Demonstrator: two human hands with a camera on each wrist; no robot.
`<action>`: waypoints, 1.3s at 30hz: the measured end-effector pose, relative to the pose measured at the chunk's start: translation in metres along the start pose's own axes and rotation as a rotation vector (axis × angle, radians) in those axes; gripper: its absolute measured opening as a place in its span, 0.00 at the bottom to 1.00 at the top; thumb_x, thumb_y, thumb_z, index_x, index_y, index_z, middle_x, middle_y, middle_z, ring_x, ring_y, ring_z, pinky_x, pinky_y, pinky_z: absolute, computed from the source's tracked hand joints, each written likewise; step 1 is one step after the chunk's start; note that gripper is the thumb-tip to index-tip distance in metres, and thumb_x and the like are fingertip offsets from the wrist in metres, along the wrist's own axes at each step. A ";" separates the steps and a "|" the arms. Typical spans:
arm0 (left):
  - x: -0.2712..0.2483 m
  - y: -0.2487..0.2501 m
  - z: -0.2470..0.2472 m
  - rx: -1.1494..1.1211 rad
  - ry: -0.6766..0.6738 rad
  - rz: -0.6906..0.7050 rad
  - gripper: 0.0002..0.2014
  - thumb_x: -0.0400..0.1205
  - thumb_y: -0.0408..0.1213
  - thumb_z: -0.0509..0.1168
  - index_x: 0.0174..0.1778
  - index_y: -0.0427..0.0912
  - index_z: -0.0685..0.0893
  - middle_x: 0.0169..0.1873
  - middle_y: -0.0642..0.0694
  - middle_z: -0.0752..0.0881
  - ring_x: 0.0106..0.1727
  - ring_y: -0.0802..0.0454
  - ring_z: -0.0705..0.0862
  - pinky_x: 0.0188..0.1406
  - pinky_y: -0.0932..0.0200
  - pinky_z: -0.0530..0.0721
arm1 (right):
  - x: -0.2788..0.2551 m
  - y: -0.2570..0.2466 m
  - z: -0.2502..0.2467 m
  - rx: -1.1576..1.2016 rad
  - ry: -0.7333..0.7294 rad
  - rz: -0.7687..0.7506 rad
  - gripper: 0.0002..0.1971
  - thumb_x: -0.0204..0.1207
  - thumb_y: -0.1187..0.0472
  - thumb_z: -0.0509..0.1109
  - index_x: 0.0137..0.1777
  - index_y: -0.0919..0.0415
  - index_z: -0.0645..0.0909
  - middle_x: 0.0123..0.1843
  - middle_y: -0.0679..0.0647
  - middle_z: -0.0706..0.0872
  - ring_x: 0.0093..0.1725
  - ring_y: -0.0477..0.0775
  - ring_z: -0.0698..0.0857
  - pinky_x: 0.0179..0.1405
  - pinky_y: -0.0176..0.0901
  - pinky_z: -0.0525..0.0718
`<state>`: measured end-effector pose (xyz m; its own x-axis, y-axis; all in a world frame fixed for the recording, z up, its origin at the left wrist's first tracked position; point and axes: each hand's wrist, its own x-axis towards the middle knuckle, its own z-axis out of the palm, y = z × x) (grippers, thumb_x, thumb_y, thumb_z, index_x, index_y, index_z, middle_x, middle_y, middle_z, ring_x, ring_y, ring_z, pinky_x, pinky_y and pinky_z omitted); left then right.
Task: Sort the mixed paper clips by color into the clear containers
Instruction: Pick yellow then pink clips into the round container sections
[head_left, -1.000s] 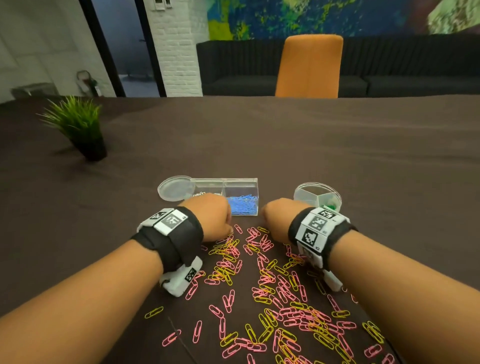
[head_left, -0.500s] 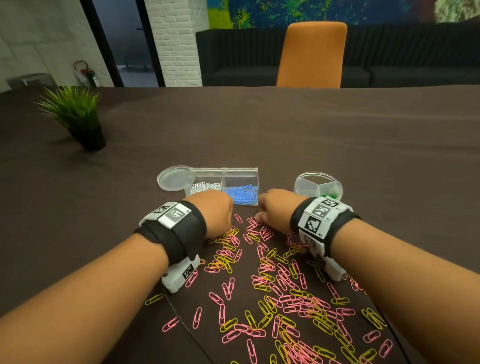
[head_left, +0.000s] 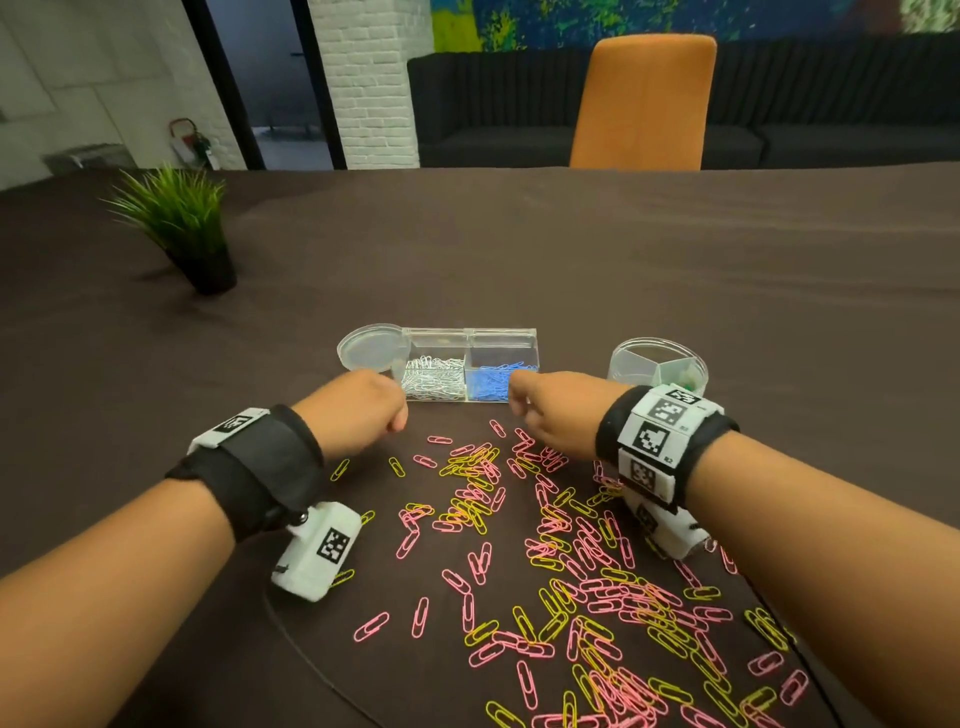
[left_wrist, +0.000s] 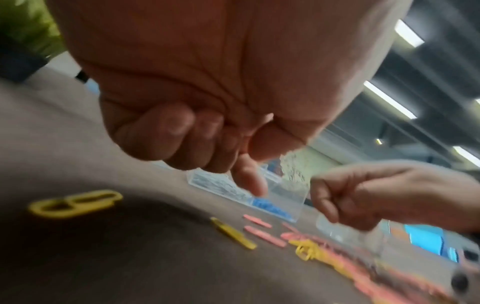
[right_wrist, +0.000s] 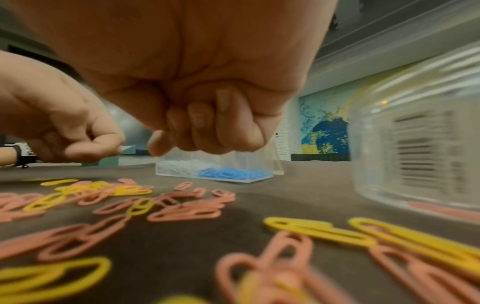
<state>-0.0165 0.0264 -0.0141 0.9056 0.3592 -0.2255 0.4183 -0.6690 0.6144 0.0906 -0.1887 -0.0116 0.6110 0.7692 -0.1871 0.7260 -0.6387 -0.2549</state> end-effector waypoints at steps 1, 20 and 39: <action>-0.001 -0.002 0.000 0.099 -0.024 0.021 0.10 0.80 0.35 0.62 0.33 0.42 0.83 0.31 0.46 0.82 0.33 0.48 0.79 0.32 0.60 0.77 | 0.001 -0.006 0.002 -0.009 -0.012 -0.023 0.06 0.81 0.61 0.55 0.49 0.51 0.73 0.39 0.47 0.79 0.42 0.54 0.79 0.42 0.45 0.77; -0.025 -0.031 -0.015 -0.467 -0.200 -0.070 0.10 0.75 0.42 0.70 0.42 0.38 0.81 0.32 0.43 0.82 0.26 0.54 0.76 0.21 0.64 0.73 | 0.002 -0.012 0.002 0.321 -0.001 0.007 0.10 0.79 0.59 0.64 0.35 0.53 0.74 0.32 0.48 0.78 0.30 0.49 0.75 0.31 0.41 0.75; -0.021 -0.045 -0.027 0.531 -0.096 -0.013 0.09 0.77 0.47 0.74 0.37 0.46 0.86 0.31 0.54 0.86 0.35 0.55 0.82 0.37 0.62 0.79 | 0.000 -0.053 0.005 0.149 0.007 -0.082 0.08 0.78 0.50 0.72 0.47 0.54 0.87 0.42 0.46 0.87 0.41 0.47 0.84 0.37 0.37 0.77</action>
<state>-0.0565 0.0666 -0.0163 0.8919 0.3252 -0.3144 0.3849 -0.9107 0.1497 0.0507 -0.1548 -0.0032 0.5544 0.8180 -0.1536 0.7189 -0.5636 -0.4069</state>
